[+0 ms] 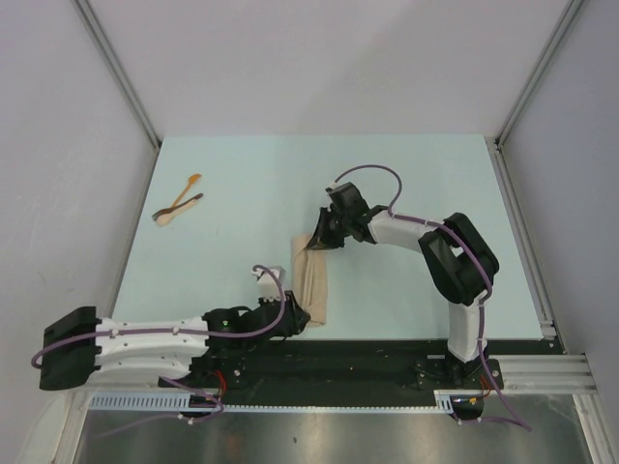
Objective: Fold the napkin into a case and place the utensils inside
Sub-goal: Fold the 2/3-rectangle-folded napkin at the center of the board.
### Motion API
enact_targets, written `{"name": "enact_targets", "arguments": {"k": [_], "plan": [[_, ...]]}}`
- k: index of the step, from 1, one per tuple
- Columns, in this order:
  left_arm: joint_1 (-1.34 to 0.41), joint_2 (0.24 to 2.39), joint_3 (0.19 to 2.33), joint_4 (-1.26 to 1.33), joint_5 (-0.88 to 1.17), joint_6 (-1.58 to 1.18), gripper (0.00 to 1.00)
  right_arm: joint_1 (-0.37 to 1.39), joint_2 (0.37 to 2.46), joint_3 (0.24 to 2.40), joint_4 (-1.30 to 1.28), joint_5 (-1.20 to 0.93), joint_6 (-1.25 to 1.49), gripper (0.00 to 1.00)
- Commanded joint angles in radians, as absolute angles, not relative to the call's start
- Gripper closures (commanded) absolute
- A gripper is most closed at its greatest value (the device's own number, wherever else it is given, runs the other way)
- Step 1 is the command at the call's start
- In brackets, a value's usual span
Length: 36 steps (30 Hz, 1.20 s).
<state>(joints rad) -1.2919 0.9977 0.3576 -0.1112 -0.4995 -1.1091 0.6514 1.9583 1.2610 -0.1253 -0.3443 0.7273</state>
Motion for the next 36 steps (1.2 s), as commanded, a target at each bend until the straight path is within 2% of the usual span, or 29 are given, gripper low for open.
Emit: {"name": "enact_targets", "arguments": {"k": [1, 4, 7, 8, 9, 14, 21, 28, 36], "plan": [[-1.276, 0.829, 0.435, -0.316, -0.560, -1.103, 0.60, 0.652, 1.957, 1.308, -0.074, -0.324, 0.735, 1.00], [-1.159, 0.730, 0.460, -0.417, -0.539, -1.120, 0.64, 0.653, 1.951, 1.308, -0.077, -0.321, 0.733, 1.00], [-0.941, 0.718, 0.446, -0.306, -0.372, -1.025, 0.74, 0.655, 1.947, 1.307, -0.080, -0.319, 0.735, 1.00], [-0.887, 0.738, 0.448, -0.240, -0.332, -0.988, 0.82, 0.655, 1.944, 1.307, -0.077, -0.321, 0.735, 1.00], [-0.809, 0.805, 0.449, -0.195, -0.289, -0.964, 0.85, 0.657, 1.944, 1.307, -0.078, -0.321, 0.736, 1.00], [-0.759, 1.102, 0.546, -0.010, -0.193, -0.835, 0.96, 0.661, 1.940, 1.310, -0.080, -0.321, 0.739, 1.00], [-0.759, 1.252, 0.509, 0.261, -0.131, -0.799, 0.96, 0.667, 1.936, 1.310, -0.075, -0.325, 0.746, 1.00], [-0.759, 1.445, 0.595, 0.114, -0.173, -0.882, 0.98, 0.672, 1.911, 1.287, -0.083, -0.285, 0.776, 1.00], [-0.758, 1.520, 0.565, 0.189, -0.155, -0.911, 1.00, 0.696, 1.864, 1.259, -0.064, -0.247, 0.831, 1.00]]}}
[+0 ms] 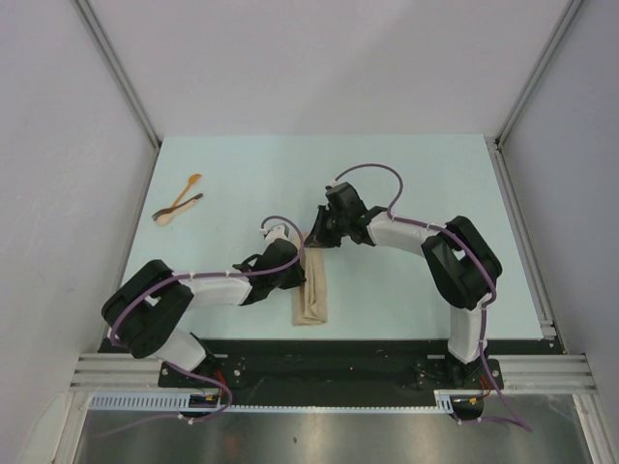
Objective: Fold the napkin into a case and place the utensils inside
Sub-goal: Fold the 2/3-rectangle-folded napkin at the center of the board.
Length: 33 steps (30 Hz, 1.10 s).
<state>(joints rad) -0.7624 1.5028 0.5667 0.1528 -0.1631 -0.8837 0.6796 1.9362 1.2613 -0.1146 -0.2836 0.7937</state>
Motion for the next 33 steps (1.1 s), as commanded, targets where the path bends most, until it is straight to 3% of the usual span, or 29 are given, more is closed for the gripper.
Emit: {"name": "enact_targets", "arguments": {"k": [1, 11, 28, 33], "plan": [[-0.758, 1.516, 0.560, 0.196, -0.159, -0.911, 1.00, 0.698, 1.861, 1.256, -0.060, -0.247, 0.836, 1.00], [-0.758, 1.490, 0.515, 0.227, -0.169, -0.911, 1.00, 0.718, 1.957, 1.267, 0.057, -0.305, 0.903, 1.00], [-0.706, 1.246, 0.588, -0.132, -0.238, -0.880, 0.92, 0.712, 2.029, 1.253, 0.101, -0.382, 0.805, 1.00], [-0.644, 1.200, 0.557, -0.051, -0.094, -0.845, 0.69, 0.710, 2.033, 1.258, 0.107, -0.385, 0.816, 1.00]]}}
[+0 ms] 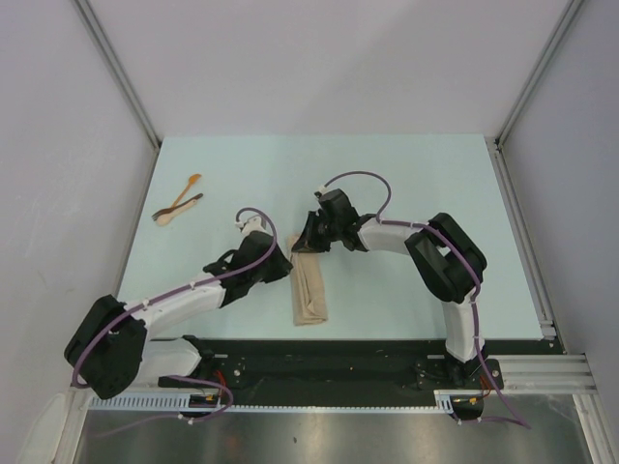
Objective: Fold the napkin into a case and place the utensils inside
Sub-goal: Fold the 2/3-rectangle-folded napkin at the center of the board.
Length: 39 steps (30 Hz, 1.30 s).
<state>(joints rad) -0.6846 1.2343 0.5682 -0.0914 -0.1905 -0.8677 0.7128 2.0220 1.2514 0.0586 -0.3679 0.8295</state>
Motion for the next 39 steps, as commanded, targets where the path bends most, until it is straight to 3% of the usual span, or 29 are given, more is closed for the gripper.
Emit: {"name": "enact_targets", "arguments": {"k": [1, 5, 8, 17, 19, 21, 26, 39], "plan": [[-0.637, 1.203, 0.564, -0.037, -0.062, -0.844, 0.67, 0.710, 2.033, 1.256, 0.104, -0.384, 0.819, 1.00], [-0.635, 1.227, 0.560, 0.029, -0.008, -0.838, 0.53, 0.709, 2.023, 1.241, 0.117, -0.374, 0.844, 1.00], [-0.637, 1.273, 0.574, 0.060, 0.046, -0.818, 0.49, 0.710, 2.017, 1.221, 0.146, -0.373, 0.879, 0.98], [-0.652, 1.439, 0.643, 0.008, 0.003, -0.798, 0.49, 0.710, 2.003, 1.177, 0.236, -0.388, 0.972, 0.96], [-0.652, 1.447, 0.653, -0.023, -0.049, -0.796, 0.51, 0.712, 2.003, 1.174, 0.251, -0.391, 0.979, 0.96], [-0.652, 1.439, 0.663, -0.037, -0.069, -0.796, 0.60, 0.712, 2.002, 1.164, 0.262, -0.403, 0.974, 0.93], [-0.652, 1.411, 0.631, -0.034, -0.080, -0.798, 0.79, 0.701, 1.980, 1.161, 0.235, -0.406, 0.916, 0.69], [-0.650, 1.370, 0.589, -0.005, -0.071, -0.801, 0.85, 0.698, 1.971, 1.223, 0.143, -0.394, 0.813, 0.56]]}}
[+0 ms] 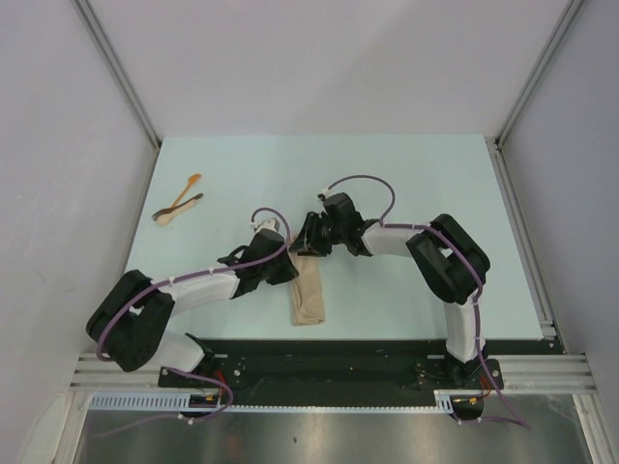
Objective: Fold the napkin into a case and place the utensils inside
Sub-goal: Fold the 2/3-rectangle-folded napkin at the center of the board, then pick up the top corner of the smaller rectangle folded napkin from the center of the board.
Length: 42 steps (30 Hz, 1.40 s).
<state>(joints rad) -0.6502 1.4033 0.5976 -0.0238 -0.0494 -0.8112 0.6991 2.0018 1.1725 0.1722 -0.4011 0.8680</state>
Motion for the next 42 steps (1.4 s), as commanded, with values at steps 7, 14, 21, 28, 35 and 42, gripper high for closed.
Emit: {"name": "enact_targets", "arguments": {"k": [7, 14, 21, 28, 35, 42], "plan": [[-0.621, 1.356, 0.595, -0.024, -0.069, -0.804, 0.57, 0.681, 1.967, 1.221, 0.184, -0.437, 0.841, 0.55], [-0.533, 1.305, 0.613, -0.034, -0.048, -0.781, 0.48, 0.638, 1.917, 1.114, 0.370, -0.512, 0.968, 0.54], [-0.460, 1.400, 0.704, -0.012, 0.021, -0.729, 0.47, 0.626, 1.894, 1.083, 0.390, -0.509, 0.986, 0.57], [-0.440, 1.482, 0.758, 0.061, 0.100, -0.738, 0.47, 0.632, 1.904, 1.117, 0.311, -0.483, 0.905, 0.67], [-0.436, 1.546, 0.799, 0.064, 0.117, -0.749, 0.52, 0.634, 1.916, 1.137, 0.285, -0.456, 0.884, 0.66], [-0.426, 1.530, 0.756, 0.094, 0.146, -0.759, 0.57, 0.638, 1.951, 1.177, 0.258, -0.453, 0.888, 0.65]]}}
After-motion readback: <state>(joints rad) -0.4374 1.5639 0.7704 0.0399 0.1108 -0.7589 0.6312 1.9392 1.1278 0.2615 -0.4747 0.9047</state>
